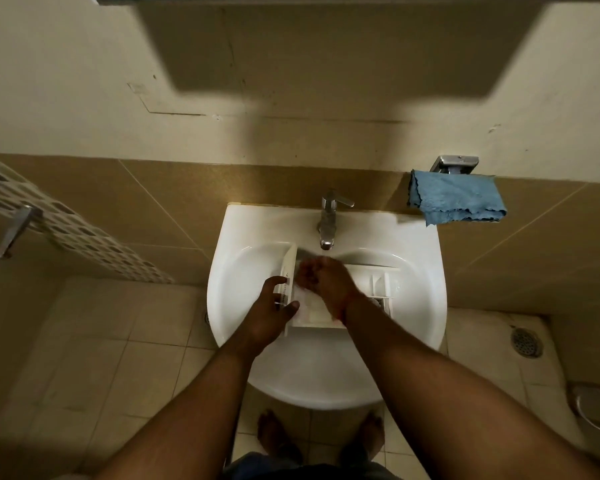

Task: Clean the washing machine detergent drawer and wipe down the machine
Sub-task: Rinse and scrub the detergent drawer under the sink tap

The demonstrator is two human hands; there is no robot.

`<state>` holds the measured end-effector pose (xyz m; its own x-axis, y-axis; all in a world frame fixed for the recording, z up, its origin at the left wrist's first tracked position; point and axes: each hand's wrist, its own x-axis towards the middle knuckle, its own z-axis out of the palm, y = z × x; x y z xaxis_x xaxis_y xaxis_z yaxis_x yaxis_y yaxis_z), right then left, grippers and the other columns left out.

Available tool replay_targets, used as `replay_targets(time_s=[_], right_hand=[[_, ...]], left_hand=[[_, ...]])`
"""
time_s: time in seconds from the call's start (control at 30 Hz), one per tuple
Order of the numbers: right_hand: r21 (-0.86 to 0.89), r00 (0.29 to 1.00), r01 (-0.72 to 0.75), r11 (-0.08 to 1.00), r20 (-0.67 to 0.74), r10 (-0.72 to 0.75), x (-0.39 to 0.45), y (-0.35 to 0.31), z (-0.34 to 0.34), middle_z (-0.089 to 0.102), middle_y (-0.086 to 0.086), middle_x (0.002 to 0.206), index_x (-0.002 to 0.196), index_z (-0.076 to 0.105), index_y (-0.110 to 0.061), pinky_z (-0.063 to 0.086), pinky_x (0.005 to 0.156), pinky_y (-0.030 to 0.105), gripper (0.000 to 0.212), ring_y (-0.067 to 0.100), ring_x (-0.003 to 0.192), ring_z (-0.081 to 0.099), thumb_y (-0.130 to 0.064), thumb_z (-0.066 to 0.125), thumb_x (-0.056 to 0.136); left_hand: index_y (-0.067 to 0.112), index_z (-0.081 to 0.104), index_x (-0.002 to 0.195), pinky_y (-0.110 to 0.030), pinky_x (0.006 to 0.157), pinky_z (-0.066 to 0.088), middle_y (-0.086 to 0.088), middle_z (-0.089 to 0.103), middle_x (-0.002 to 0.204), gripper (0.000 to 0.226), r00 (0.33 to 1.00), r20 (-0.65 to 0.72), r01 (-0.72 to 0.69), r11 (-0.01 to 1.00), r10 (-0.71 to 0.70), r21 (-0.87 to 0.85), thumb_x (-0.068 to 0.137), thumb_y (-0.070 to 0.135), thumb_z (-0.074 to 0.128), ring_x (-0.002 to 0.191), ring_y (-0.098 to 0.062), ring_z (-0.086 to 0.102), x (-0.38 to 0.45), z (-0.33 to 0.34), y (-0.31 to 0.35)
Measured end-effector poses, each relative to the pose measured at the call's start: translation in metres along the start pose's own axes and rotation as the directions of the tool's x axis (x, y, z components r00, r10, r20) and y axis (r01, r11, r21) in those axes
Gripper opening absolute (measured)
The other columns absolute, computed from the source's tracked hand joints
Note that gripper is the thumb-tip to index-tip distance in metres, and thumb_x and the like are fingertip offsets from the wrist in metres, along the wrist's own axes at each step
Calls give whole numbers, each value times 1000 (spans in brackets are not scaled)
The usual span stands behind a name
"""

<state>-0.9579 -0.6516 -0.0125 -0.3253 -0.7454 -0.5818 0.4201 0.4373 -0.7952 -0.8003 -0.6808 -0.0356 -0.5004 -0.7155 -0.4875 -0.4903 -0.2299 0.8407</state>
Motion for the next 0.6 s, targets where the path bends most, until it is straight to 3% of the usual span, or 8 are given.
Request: replay_targets(time_s=[0.03, 0.1, 0.17, 0.23, 0.27, 0.33, 0.47, 0.6], right_hand=[[-377, 988, 152, 913, 68, -136, -8, 16, 0, 62, 16, 89, 93, 64, 4, 50, 81, 38, 19, 26, 82, 59, 0, 45, 94], [-806, 926, 353, 475, 227, -302, -22, 51, -12, 59, 15, 106, 109, 62, -1, 46, 88, 37, 22, 28, 96, 56, -1, 48, 91], [-938, 903, 325, 123, 269, -336, -32, 73, -32, 55, 12, 120, 122, 56, -8, 43, 97, 38, 32, 28, 109, 52, -9, 45, 91], [-987, 956, 97, -127, 128, -263, -35, 78, -48, 51, 10, 128, 127, 50, -13, 33, 107, 46, 38, 30, 118, 48, -18, 37, 91], [-984, 973, 10, -180, 51, -226, -34, 74, -48, 50, 10, 130, 130, 48, -13, 27, 110, 50, 41, 31, 122, 46, -20, 37, 91], [-986, 986, -27, -164, 0, -164, -31, 64, -35, 50, 11, 133, 133, 47, -12, 22, 112, 54, 45, 34, 126, 44, -22, 41, 89], [-958, 952, 243, -153, 266, -151, -28, 56, -27, 53, 5, 131, 137, 44, -21, 36, 104, 49, 52, 33, 120, 52, -19, 53, 86], [-950, 995, 42, -311, 67, -71, -31, 50, -46, 53, 8, 126, 127, 51, -15, 40, 97, 51, 42, 39, 112, 54, -23, 46, 87]], left_hand=[[34, 40, 132, -27, 76, 52, -6, 53, 119, 46, 1000, -7, -6, 1000, 6, -3, 95, 21, 64, 104, -23, 59, 0, 0, -1], [34, 39, 133, -28, 79, 51, -4, 53, 121, 48, 1000, -7, -9, 1000, 9, -1, 94, 23, 65, 107, -22, 59, 1, 1, -2], [36, 39, 132, -26, 78, 51, -2, 54, 121, 49, 1000, -1, -6, 1000, 6, 2, 93, 24, 66, 106, -18, 58, 2, 0, -4], [40, 38, 130, -25, 76, 52, 0, 54, 119, 48, 1000, 5, -2, 1000, 2, -1, 93, 25, 66, 104, -15, 58, 4, -1, -5], [42, 38, 128, -25, 76, 52, 1, 54, 118, 48, 1000, 4, 3, 1000, -3, 1, 93, 26, 66, 104, -15, 58, 4, -1, -5], [44, 38, 127, -24, 74, 52, 4, 53, 117, 48, 1000, 5, 8, 1000, -9, 15, 93, 27, 67, 104, -13, 57, 5, -1, -5], [43, 37, 126, -22, 72, 51, 2, 53, 119, 48, 1000, 4, 3, 1000, -3, 31, 93, 25, 67, 103, -12, 57, 8, -1, -6], [43, 37, 126, -25, 75, 52, 0, 53, 122, 48, 1000, 4, 1, 1000, -1, 23, 93, 25, 67, 104, -14, 57, 8, -1, -8]])
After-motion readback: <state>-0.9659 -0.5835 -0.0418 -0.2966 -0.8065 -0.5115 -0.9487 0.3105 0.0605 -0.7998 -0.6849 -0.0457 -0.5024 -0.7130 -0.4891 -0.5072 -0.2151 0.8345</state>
